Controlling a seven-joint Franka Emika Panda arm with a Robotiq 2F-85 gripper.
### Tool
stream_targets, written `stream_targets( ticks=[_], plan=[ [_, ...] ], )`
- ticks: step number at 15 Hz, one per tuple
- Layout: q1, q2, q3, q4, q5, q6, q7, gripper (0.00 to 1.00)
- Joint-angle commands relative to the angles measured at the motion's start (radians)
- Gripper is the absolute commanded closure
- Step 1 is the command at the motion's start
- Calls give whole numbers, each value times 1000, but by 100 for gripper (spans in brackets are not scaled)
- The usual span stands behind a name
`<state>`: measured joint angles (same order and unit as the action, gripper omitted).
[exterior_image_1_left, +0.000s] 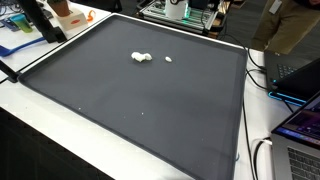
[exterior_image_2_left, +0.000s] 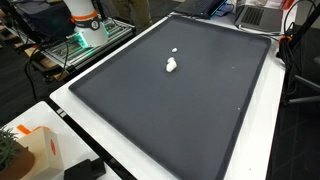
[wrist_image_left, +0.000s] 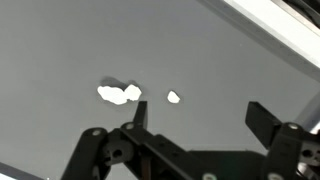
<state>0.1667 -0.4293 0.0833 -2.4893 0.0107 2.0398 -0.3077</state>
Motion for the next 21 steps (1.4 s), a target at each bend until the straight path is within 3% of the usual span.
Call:
stream_targets(
  ticks=[1, 2, 6, 12, 14, 15, 17, 19, 21],
  plan=[
    [-1, -144, 9, -250, -66, 201, 34, 0],
    [8, -39, -7, -110, -43, 107, 13, 0],
    [9, -46, -8, -124, -44, 128, 14, 0],
    [21, -81, 102, -292, 91, 387, 424, 0],
    [17, -103, 158, -364, 91, 498, 555, 0],
    [-6, -26, 197, -277, 64, 518, 636, 0],
    [-46, -25, 276, -291, 18, 597, 790, 0],
    [-138, -8, 391, -280, -47, 655, 949, 0],
    [-230, -6, 499, -273, -133, 622, 1107, 0]
  ],
)
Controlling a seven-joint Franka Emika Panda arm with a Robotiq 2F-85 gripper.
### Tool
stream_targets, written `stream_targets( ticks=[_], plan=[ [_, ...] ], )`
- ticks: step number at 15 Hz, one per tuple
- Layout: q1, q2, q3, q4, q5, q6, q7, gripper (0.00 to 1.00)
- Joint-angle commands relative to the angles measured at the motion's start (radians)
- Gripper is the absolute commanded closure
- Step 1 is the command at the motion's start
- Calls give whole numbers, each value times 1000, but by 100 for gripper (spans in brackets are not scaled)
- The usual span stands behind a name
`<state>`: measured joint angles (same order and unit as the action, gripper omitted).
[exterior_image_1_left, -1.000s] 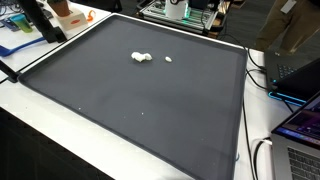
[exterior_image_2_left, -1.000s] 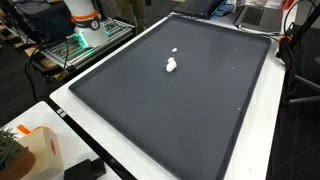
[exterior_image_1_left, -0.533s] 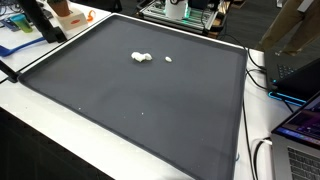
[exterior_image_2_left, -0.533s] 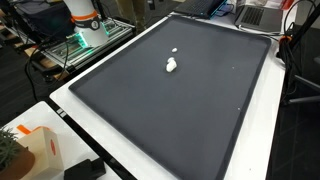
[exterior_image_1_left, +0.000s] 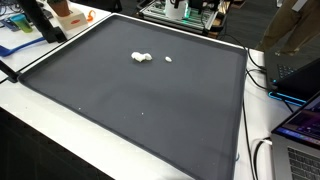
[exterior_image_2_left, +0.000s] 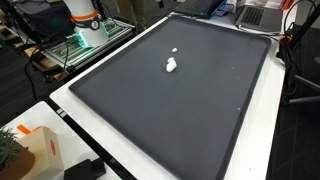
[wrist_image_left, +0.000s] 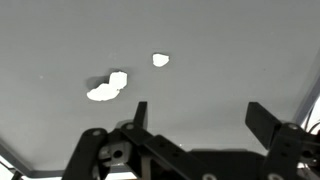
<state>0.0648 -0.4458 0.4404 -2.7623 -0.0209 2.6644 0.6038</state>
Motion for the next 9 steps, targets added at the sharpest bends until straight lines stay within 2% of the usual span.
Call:
stream_targets(
  ticks=[1, 4, 5, 7, 9],
  plan=[
    [-161, 11, 186, 2, -145, -28, 273, 0],
    [-177, 36, 245, 3, -230, -50, 449, 0],
    [-129, 31, 172, 4, -205, -37, 367, 0],
    [-137, 41, 199, 4, -228, -38, 427, 0],
    [-139, 42, 202, 4, -229, -39, 433, 0]
  ],
)
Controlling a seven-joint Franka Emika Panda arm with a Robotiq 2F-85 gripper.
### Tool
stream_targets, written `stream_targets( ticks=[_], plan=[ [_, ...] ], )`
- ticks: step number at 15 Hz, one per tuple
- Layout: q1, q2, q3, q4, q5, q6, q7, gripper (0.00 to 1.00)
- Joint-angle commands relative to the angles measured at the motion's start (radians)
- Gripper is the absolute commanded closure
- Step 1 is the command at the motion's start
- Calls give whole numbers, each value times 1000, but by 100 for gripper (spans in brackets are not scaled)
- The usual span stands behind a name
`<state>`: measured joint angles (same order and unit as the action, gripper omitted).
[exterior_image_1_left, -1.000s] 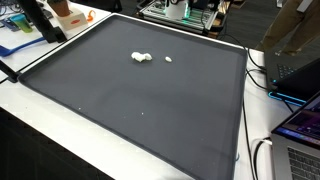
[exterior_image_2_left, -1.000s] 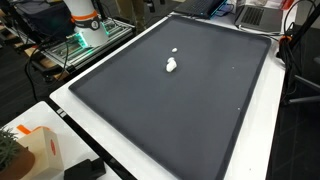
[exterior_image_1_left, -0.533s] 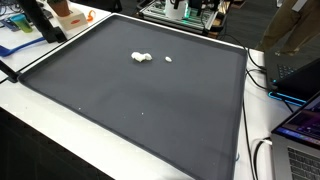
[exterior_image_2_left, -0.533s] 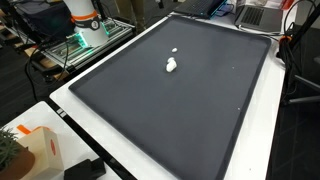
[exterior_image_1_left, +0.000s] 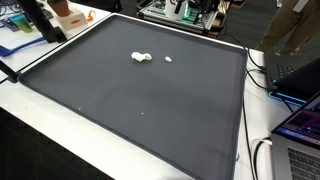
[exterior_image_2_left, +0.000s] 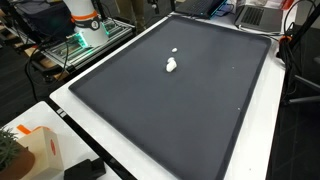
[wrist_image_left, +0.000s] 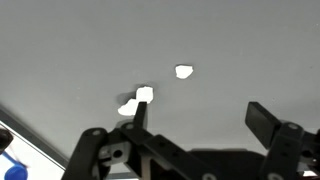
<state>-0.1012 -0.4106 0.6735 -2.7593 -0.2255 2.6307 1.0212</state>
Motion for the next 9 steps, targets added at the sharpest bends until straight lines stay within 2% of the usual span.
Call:
stream_targets(
  ticks=[1, 5, 6, 9],
  plan=[
    [-6, -2, -3, 5, -46, -7, 84, 0],
    [-69, 8, 63, 24, -113, -24, 322, 0],
    [-107, 9, 105, 26, -107, -18, 359, 0],
    [-159, 25, 158, 29, -114, -3, 464, 0]
  ],
)
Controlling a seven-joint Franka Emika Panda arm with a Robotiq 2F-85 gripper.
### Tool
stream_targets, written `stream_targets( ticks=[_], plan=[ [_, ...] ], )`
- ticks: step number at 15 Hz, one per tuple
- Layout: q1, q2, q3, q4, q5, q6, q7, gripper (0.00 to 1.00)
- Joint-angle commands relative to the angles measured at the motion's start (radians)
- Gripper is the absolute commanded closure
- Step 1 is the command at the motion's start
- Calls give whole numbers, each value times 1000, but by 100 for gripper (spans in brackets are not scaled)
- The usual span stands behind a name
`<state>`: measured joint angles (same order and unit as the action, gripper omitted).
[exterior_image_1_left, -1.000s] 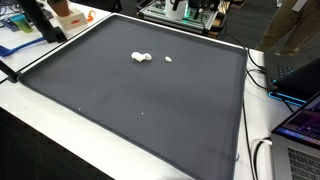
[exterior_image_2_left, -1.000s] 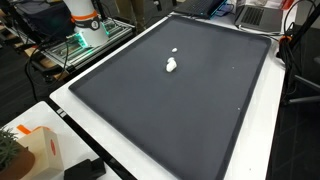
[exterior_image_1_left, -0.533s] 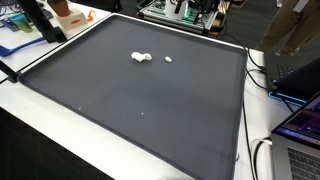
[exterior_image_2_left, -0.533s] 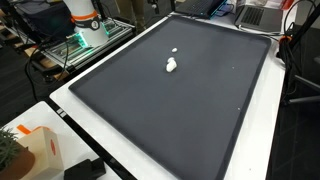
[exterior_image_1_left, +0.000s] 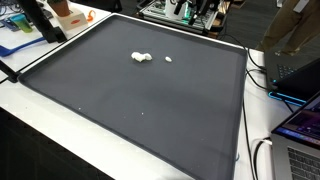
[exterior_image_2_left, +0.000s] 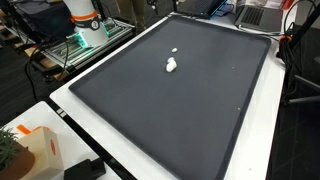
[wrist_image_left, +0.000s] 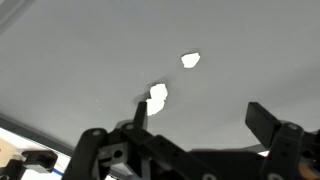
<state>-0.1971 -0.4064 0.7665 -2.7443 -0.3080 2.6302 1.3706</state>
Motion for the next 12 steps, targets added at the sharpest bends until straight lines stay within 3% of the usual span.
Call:
stream_targets(
  ticks=[1, 4, 8, 12],
  plan=[
    [-84, 26, 87, 17, -38, 5, 144, 0],
    [-194, 50, 189, 28, -136, 49, 237, 0],
    [-384, 75, 368, 73, -293, 7, 396, 0],
    [-551, 120, 549, 115, -376, -32, 479, 0]
  ],
)
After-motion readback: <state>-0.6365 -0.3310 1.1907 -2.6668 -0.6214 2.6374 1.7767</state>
